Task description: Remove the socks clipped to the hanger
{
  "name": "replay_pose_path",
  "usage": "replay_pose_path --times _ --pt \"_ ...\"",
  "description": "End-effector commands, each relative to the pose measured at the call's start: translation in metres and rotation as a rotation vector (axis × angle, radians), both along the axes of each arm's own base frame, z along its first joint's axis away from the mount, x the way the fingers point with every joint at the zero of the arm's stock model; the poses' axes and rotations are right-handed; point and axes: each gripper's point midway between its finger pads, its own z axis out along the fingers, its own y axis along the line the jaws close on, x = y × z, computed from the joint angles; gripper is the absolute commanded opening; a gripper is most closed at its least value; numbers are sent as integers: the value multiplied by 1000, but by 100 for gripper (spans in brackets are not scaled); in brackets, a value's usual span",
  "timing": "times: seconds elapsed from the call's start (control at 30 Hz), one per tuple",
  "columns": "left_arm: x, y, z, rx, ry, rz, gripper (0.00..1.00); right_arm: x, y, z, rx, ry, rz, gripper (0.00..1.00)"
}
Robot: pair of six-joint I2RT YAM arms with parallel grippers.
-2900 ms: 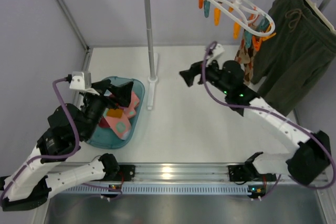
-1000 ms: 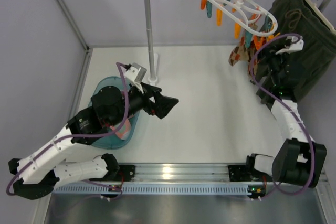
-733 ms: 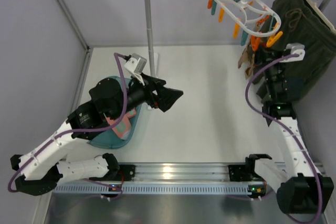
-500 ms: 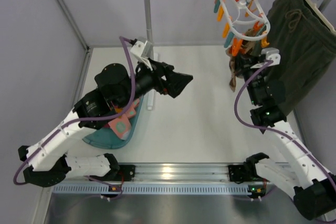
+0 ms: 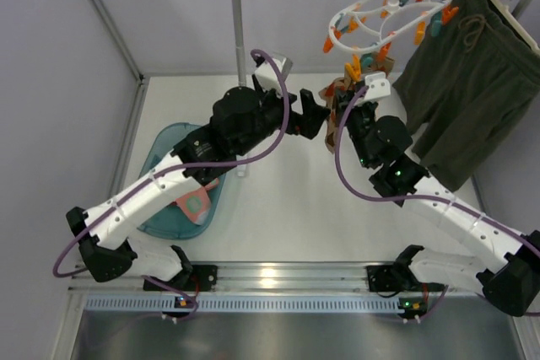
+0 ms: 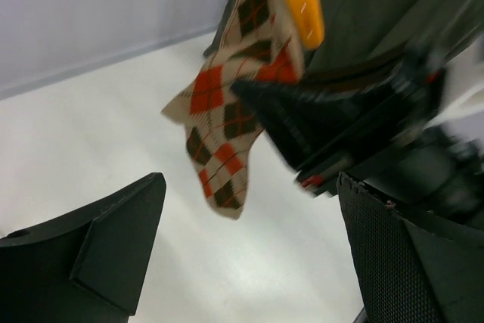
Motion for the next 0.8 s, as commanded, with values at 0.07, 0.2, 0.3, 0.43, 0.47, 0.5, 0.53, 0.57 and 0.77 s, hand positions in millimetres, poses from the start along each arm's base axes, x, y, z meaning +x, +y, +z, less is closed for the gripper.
replay_pose_path --times 0.07,0.2,0.3,0.43,0.47,0.5,0.53,0.57,0.77 --pt "3 -5 -15 -90 -155 -68 99 -4 -7 24 177 49 -56 0" --pt "9 -12 -36 -106 -230 -69 99 -2 0 25 210 106 -41 0" --pt "15 -21 -54 -109 -286 -71 99 0 4 21 236 143 -49 0" --pt "21 -32 -72 -107 -304 -68 99 0 5 18 268 159 -60 0" --pt "25 -36 -81 -92 -296 -59 98 1 5 17 274 163 -66 0" --pt "26 -39 -81 -90 -305 -60 99 1 6 18 279 163 -65 0" --pt "29 -41 -80 -90 -309 -51 99 0 9 17 280 167 -57 0" --pt "32 -43 -83 -81 -310 -40 98 0 11 16 282 169 -52 0" --pt "69 -47 -100 -22 -290 155 93 -5 27 16 295 180 -12 0"
